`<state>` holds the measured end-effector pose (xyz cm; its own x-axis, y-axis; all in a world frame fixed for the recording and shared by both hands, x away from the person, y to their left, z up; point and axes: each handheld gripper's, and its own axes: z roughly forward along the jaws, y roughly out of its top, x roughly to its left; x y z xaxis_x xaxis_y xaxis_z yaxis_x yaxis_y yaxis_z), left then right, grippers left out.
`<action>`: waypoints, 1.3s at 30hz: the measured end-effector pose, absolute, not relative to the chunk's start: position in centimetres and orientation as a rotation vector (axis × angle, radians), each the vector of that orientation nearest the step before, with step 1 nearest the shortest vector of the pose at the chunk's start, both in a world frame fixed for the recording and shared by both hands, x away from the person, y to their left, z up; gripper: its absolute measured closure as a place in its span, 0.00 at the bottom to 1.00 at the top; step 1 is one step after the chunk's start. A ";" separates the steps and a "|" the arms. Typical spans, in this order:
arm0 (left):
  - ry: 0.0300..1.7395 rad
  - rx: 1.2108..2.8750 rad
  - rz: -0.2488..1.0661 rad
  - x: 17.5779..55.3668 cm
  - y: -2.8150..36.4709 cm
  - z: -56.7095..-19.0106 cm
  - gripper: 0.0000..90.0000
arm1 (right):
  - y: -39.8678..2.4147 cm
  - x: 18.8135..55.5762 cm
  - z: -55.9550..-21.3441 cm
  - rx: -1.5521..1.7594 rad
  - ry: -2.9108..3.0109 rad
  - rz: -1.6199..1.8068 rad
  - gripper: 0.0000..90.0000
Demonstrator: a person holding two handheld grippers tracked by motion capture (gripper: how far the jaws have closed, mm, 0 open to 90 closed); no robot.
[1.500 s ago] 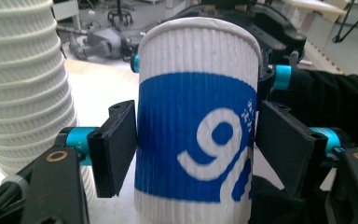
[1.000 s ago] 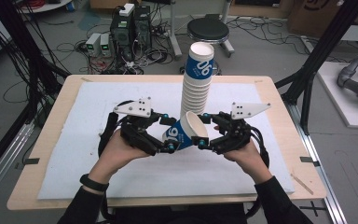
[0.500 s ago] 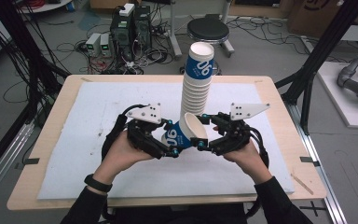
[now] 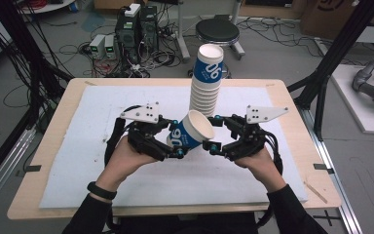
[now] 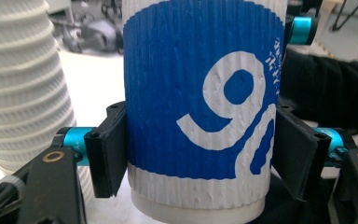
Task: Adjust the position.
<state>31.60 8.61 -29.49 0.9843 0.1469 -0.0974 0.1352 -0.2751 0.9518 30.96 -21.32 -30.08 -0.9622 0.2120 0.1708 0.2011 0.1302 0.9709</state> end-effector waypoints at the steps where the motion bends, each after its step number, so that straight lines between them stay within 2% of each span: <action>1: 0.208 1.838 0.016 31.6 8.7 -29.5 0.31 | -21.4 31.0 -30.0 0.439 2.349 2.031 0.19; 8: 0.195 1.751 0.021 31.2 8.2 -29.5 0.31 | -20.9 31.0 -30.2 0.461 2.348 2.095 0.19; 15: 0.191 1.751 0.025 31.0 7.0 -30.2 0.31 | -21.0 30.9 -30.1 0.460 2.308 2.198 0.20; 19: 0.185 1.747 0.023 30.9 6.7 -30.4 0.31 | -21.1 30.9 -30.1 0.454 2.313 2.199 0.24; 28: 0.188 1.781 0.033 30.8 6.8 -30.3 0.30 | -21.1 30.9 -30.1 0.425 2.328 2.159 0.26; 32: 0.204 1.824 0.068 30.8 6.8 -30.1 0.22 | -21.2 30.9 -30.0 0.429 2.331 2.116 0.26; 39: 0.220 1.886 0.124 30.5 6.8 -29.6 0.22 | -21.3 30.8 -29.6 0.426 2.364 2.029 0.27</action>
<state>30.54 6.78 -29.57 0.9767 0.2135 -0.0235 0.0901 -0.3079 0.9471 30.78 -21.27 -29.58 -0.9632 0.2023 0.1769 0.2055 0.1304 0.9699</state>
